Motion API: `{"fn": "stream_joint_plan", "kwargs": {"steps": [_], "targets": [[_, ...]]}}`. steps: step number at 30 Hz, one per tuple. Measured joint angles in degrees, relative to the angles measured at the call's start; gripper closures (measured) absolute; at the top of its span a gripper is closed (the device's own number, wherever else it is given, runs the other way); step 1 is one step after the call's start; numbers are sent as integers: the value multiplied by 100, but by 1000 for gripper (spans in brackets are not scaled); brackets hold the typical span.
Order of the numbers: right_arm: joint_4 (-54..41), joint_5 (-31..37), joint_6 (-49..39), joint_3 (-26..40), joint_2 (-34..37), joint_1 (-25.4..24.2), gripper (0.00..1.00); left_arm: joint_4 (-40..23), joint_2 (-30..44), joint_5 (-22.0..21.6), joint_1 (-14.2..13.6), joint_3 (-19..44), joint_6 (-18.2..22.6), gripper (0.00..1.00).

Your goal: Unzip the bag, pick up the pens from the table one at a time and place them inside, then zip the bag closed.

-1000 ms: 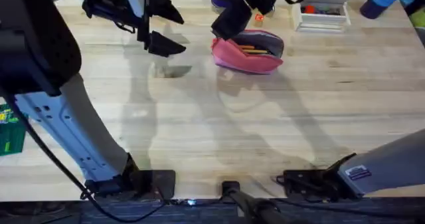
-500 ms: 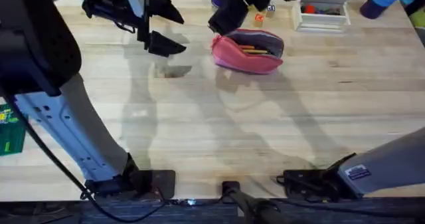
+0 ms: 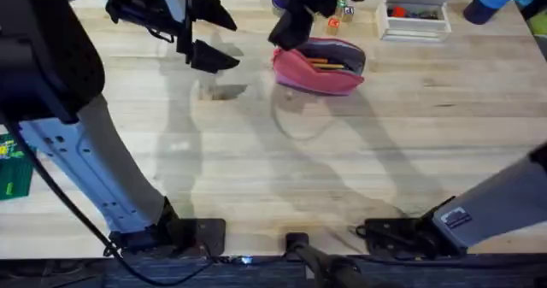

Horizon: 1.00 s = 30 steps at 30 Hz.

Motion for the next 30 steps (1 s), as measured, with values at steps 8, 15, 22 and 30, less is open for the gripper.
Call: {"fn": "stream_joint_plan", "kwargs": {"steps": [8, 15, 22, 30], "targets": [[132, 2, -971, 0, 761, 2, 6, 0, 0, 0, 0, 0, 0, 7], [156, 66, -1408, 0, 1042, 1, 5, 0, 0, 0, 0, 0, 2, 7], [190, 307, -1605, 0, 1330, 0, 6, 0, 0, 0, 0, 0, -1, 7], [331, 389, -1681, 0, 1602, -15, 35, 0, 0, 0, 0, 0, 0, 7]]}}
